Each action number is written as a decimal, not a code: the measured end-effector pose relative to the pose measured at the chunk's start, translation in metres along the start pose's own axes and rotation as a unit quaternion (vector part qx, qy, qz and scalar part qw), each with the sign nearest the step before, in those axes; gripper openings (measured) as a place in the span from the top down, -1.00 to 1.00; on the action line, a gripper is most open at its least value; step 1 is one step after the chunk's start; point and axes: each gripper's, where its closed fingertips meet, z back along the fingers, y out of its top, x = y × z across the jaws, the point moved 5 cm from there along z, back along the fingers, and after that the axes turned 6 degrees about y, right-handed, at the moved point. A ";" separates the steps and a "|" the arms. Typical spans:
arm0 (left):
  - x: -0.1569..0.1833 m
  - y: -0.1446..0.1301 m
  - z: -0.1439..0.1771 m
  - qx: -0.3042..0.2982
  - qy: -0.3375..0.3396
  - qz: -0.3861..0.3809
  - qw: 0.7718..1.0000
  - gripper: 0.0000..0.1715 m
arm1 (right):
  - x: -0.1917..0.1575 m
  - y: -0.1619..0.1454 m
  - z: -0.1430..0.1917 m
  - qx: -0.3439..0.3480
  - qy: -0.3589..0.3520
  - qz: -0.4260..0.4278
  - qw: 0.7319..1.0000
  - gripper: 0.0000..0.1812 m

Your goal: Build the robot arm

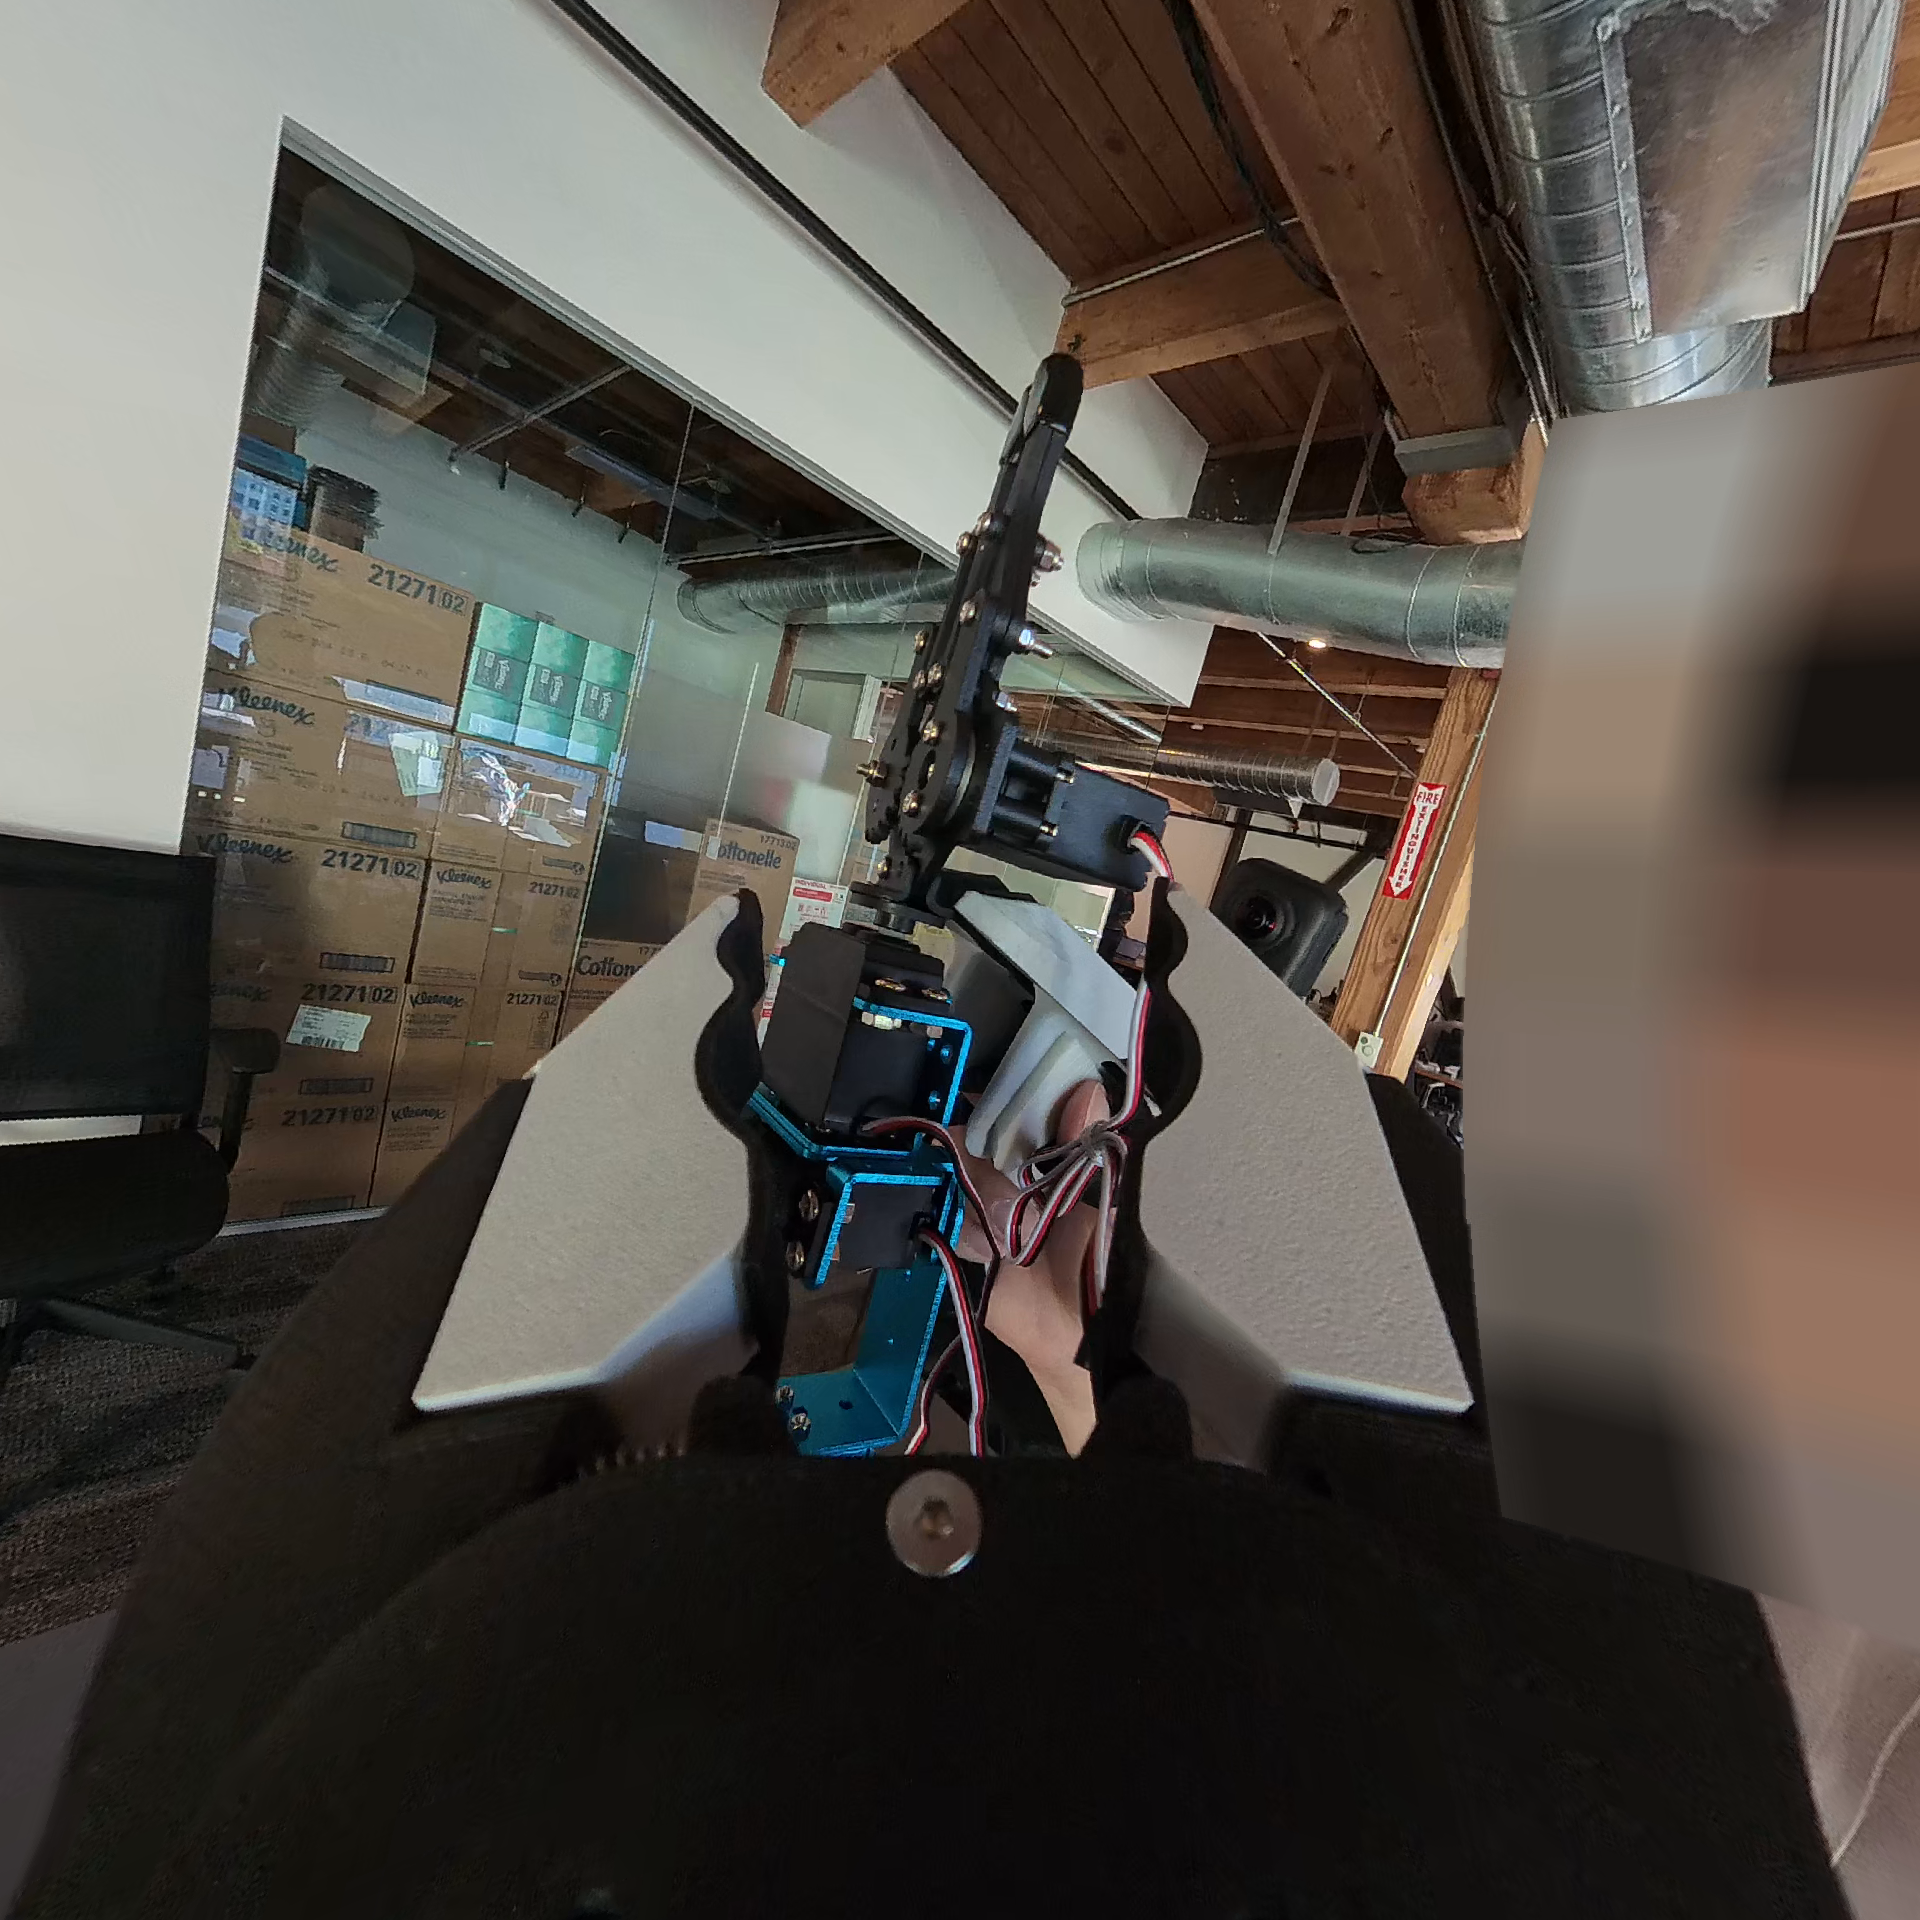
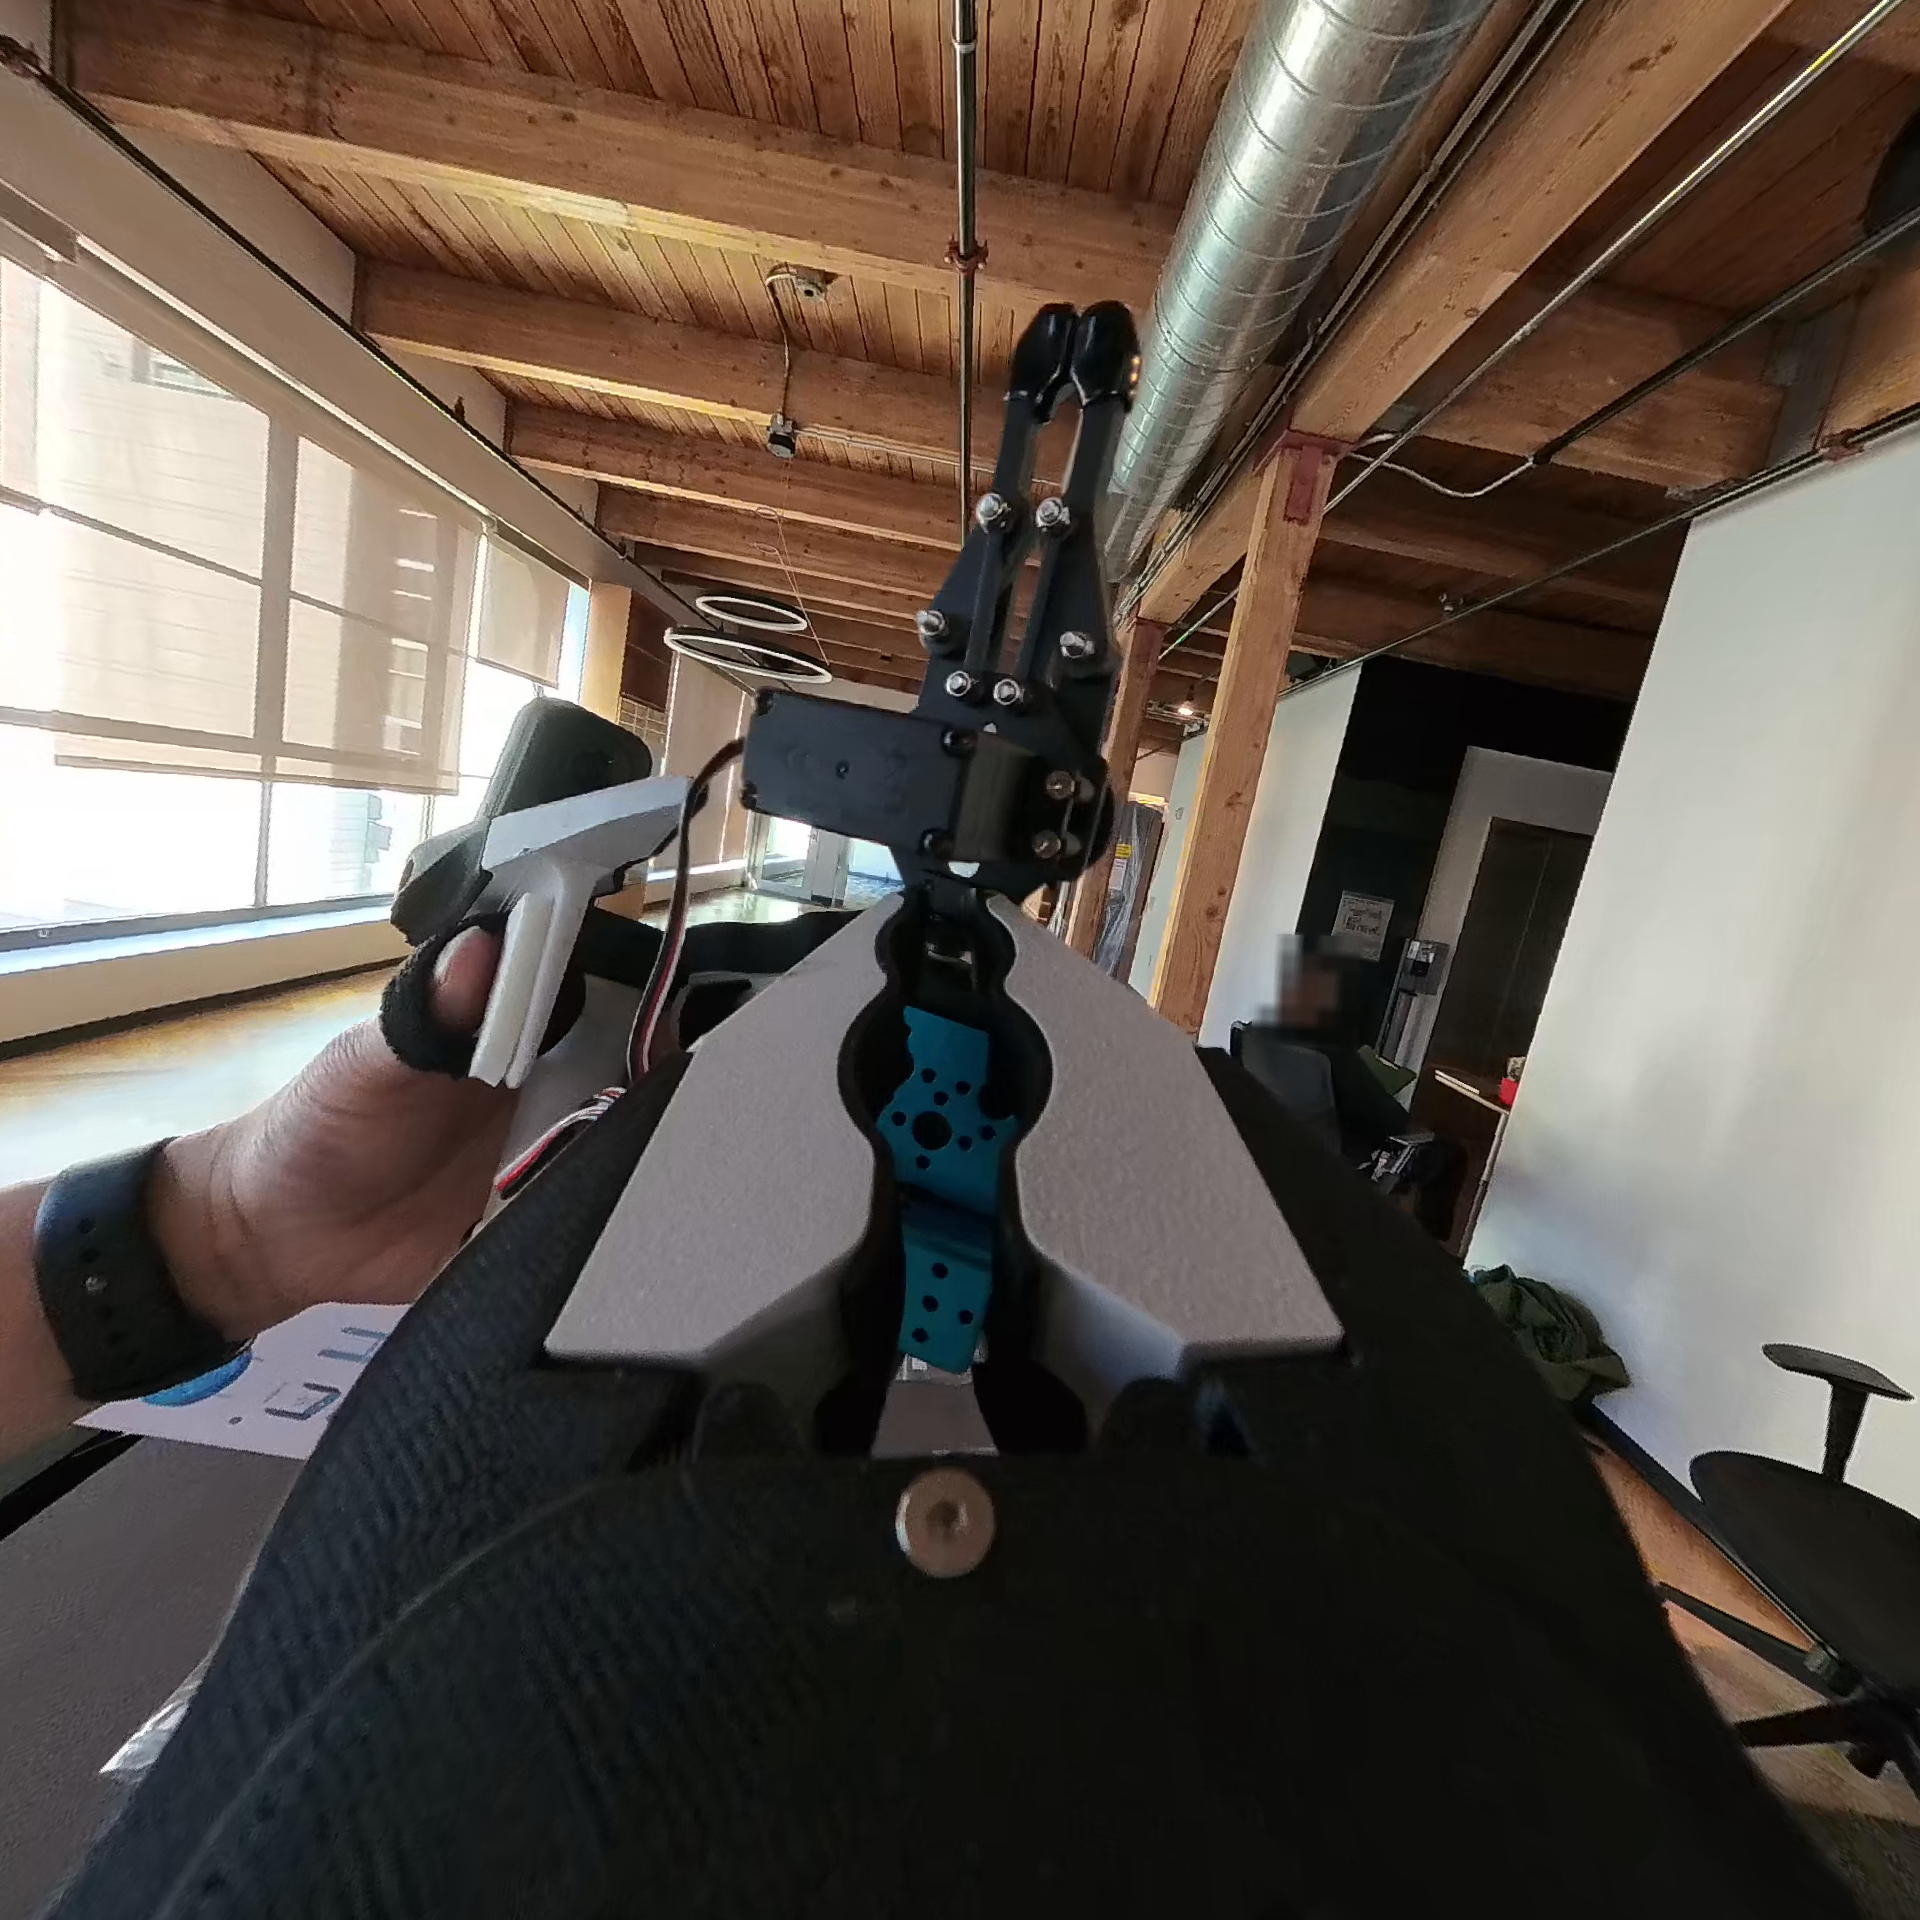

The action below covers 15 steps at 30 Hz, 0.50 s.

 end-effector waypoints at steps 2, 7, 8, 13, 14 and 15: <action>0.000 0.000 0.001 0.000 0.001 -0.001 1.000 0.14 | 0.001 0.000 0.000 0.001 -0.001 0.000 1.000 0.93; 0.000 0.000 0.006 0.003 0.007 0.001 1.000 0.14 | 0.005 0.000 0.006 0.024 0.005 -0.002 1.000 0.94; 0.000 0.000 0.009 0.004 0.009 0.003 1.000 0.14 | 0.007 0.000 0.010 0.031 0.009 -0.001 0.999 0.93; 0.010 -0.004 0.043 0.018 0.036 0.003 0.999 0.12 | 0.036 -0.018 0.047 0.049 0.014 -0.012 0.999 0.94; 0.013 -0.003 0.052 0.020 0.047 0.001 0.999 0.11 | 0.046 -0.032 0.056 0.026 0.011 -0.020 0.999 0.94; 0.017 -0.003 0.062 0.024 0.058 0.000 0.998 0.11 | 0.058 -0.049 0.066 0.000 0.008 -0.029 1.000 0.93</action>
